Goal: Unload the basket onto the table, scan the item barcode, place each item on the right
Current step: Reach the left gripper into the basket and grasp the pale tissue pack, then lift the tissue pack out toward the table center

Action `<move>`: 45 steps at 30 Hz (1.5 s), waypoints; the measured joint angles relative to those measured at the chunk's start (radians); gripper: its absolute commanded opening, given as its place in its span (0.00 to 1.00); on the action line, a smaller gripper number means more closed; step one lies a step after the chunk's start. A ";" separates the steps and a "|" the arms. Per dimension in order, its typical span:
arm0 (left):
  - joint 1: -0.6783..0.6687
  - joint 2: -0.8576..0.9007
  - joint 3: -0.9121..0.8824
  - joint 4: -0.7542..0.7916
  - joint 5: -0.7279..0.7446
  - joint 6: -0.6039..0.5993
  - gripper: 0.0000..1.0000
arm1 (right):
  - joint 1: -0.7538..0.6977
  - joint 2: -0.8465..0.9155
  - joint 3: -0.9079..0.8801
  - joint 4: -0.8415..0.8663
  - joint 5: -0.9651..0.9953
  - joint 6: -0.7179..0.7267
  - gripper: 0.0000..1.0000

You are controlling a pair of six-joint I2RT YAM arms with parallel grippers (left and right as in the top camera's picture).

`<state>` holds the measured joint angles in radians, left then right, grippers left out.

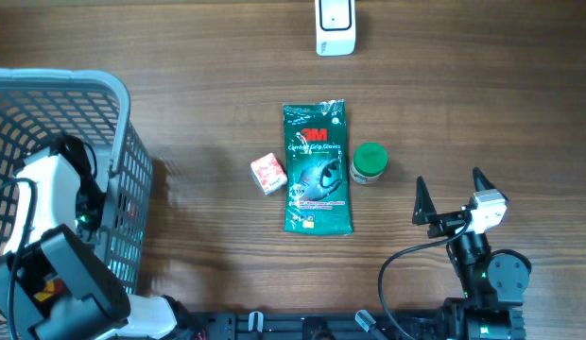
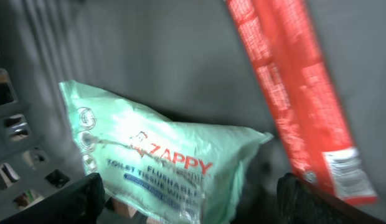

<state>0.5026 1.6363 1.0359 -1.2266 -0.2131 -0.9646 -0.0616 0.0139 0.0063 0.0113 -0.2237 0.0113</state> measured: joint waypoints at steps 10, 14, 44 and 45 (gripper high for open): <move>0.000 -0.006 -0.070 0.033 0.002 -0.006 0.04 | 0.000 0.000 0.000 0.000 0.000 0.000 1.00; 0.000 -0.006 -0.067 0.019 0.001 -0.006 0.04 | 0.000 0.000 0.000 0.000 0.000 0.000 1.00; 0.002 -0.551 0.399 -0.119 0.005 0.018 0.04 | 0.000 0.000 0.000 0.000 0.000 0.000 1.00; 0.002 -0.582 0.410 -0.102 0.014 0.020 0.04 | 0.000 0.000 0.000 0.000 0.000 0.000 1.00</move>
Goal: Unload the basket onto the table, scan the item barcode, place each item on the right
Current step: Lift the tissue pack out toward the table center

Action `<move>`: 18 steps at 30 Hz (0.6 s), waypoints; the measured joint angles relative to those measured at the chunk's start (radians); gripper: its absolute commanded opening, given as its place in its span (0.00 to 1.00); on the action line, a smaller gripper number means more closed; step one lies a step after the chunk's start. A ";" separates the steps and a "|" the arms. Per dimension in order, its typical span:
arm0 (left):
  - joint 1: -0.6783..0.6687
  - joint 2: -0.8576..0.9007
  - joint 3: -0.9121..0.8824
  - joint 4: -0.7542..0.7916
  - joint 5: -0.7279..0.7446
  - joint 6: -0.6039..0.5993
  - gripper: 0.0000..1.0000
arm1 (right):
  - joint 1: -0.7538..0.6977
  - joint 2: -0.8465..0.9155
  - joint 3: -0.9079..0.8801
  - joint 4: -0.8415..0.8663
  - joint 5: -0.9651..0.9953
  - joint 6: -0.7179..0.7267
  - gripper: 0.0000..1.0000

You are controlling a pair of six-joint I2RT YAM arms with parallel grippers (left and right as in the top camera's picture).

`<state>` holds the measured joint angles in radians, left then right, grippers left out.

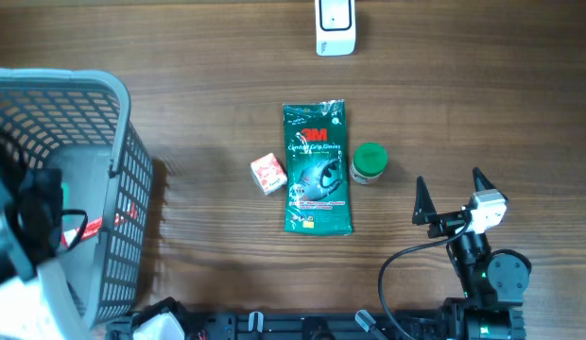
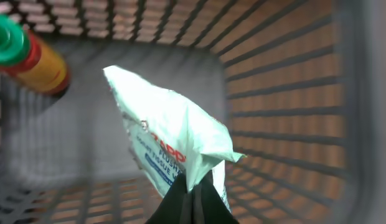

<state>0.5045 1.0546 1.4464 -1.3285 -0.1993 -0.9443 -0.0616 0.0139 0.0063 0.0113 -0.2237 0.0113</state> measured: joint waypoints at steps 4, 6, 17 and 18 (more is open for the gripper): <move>0.000 -0.113 0.022 0.100 0.126 0.004 0.04 | 0.000 0.000 0.000 0.000 0.000 0.000 1.00; 0.000 -0.155 0.025 0.145 0.243 0.003 0.04 | 0.000 0.000 0.000 0.000 0.000 0.000 1.00; -0.190 -0.163 0.029 0.238 0.622 0.026 0.04 | 0.000 0.000 0.000 0.000 0.000 0.000 1.00; -0.229 -0.158 0.029 0.237 0.613 0.029 0.04 | 0.000 0.000 0.000 0.000 0.000 0.000 1.00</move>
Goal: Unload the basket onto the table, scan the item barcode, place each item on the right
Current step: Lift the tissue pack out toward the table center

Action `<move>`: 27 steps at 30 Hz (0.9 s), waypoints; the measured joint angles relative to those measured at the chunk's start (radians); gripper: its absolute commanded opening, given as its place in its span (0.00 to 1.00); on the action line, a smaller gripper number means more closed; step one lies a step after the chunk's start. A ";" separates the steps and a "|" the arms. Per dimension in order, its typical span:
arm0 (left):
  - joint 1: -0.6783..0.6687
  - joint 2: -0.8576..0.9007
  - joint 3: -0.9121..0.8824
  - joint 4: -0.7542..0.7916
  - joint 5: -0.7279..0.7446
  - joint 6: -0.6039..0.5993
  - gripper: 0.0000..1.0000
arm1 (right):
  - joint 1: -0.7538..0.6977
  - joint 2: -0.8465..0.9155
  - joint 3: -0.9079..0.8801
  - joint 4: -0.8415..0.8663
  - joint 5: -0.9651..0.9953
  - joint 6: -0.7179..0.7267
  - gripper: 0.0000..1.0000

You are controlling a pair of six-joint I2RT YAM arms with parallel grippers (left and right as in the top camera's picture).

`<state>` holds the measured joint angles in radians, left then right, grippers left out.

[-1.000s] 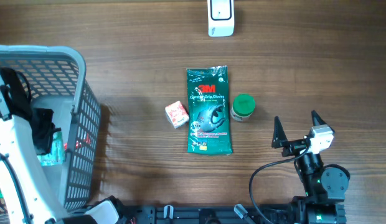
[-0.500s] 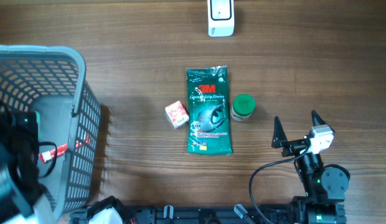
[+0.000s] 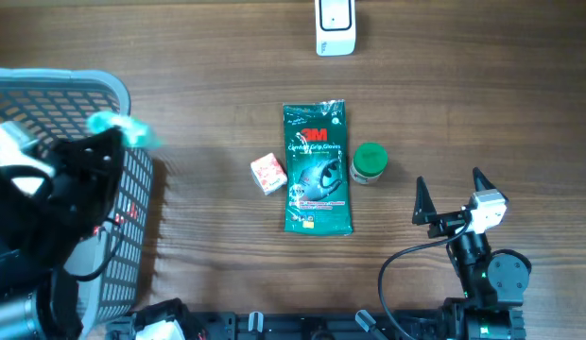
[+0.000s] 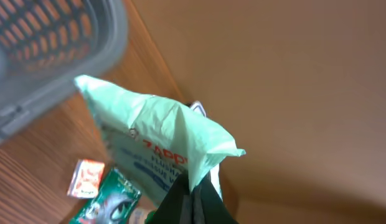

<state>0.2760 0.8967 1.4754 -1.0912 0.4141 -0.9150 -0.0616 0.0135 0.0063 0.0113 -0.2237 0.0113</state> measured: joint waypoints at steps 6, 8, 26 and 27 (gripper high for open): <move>-0.314 0.111 0.003 -0.021 -0.101 0.017 0.04 | 0.000 0.000 0.000 0.000 0.000 0.000 1.00; -0.430 0.181 0.003 -0.027 -0.142 0.019 0.04 | 0.000 0.000 0.000 0.000 0.000 0.000 1.00; -0.919 0.806 0.003 0.143 -0.149 -0.251 0.04 | 0.000 0.000 0.000 0.000 0.000 0.000 1.00; -0.919 0.807 0.003 0.145 -0.137 -0.321 0.04 | 0.000 0.000 0.000 0.000 0.000 0.000 0.99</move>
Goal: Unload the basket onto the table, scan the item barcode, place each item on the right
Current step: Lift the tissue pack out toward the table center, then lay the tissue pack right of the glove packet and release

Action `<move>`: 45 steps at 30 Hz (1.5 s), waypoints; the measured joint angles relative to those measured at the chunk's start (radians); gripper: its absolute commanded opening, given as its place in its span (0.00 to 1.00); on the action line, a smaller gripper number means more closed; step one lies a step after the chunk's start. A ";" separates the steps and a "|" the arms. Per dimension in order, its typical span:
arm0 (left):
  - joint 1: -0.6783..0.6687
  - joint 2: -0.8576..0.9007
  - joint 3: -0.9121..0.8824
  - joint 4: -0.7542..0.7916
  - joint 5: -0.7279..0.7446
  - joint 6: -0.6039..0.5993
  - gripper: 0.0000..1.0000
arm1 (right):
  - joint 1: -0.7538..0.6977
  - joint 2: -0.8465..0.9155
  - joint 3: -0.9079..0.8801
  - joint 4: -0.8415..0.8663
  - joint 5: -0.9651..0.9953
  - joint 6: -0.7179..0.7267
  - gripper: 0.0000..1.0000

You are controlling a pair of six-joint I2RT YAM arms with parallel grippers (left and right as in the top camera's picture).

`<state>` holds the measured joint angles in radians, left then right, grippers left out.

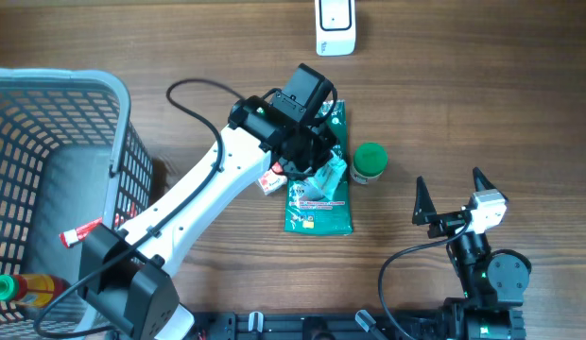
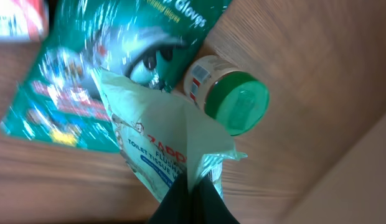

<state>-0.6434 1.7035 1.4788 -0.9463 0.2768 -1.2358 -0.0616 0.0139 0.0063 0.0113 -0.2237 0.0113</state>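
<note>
A pale green pack of Zappy toilet tissue wipes (image 2: 157,140) hangs pinched by one edge in my left gripper (image 2: 194,185), which is shut on it. In the overhead view the wipes pack (image 1: 323,178) and left gripper (image 1: 310,156) hover over the dark green 3M gloves pack (image 1: 318,210) at mid-table. The white scanner (image 1: 336,26) stands at the far edge, well beyond the pack. My right gripper (image 1: 452,193) rests open and empty at the near right.
A green-lidded jar (image 1: 370,161) stands just right of the gloves pack. A small red box (image 1: 267,179) lies on its left, partly under my arm. The grey basket (image 1: 113,113) at the left holds a red tube (image 1: 83,230) and a green-capped bottle (image 1: 17,287).
My left arm has moved right with the wipes pack, from over the basket's right rim to above the gloves pack and jar at mid-table. The right arm has not moved.
My left gripper was open inside the basket, close to the wipes pack and a red tube. Then it was shut on the pack's edge, holding it above the basket floor. Then it held the pack at the basket's rim, and now over the middle of the table.
</note>
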 measured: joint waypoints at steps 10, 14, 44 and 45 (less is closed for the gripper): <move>-0.113 0.016 0.000 0.116 0.021 -0.552 0.04 | 0.000 0.000 0.000 0.000 0.000 0.000 1.00; -0.165 0.070 0.000 0.121 0.021 -0.730 0.07 | 0.000 0.000 0.000 0.000 0.000 0.000 1.00; -0.283 0.133 0.000 0.173 -0.046 -0.789 0.24 | 0.000 0.000 0.000 0.000 0.000 0.000 1.00; -0.283 0.133 0.000 0.173 -0.048 -0.789 0.25 | 0.000 0.000 0.000 0.000 0.000 0.000 1.00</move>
<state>-0.9268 1.8362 1.4788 -0.7734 0.2287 -2.0247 -0.0616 0.0139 0.0063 0.0113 -0.2237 0.0113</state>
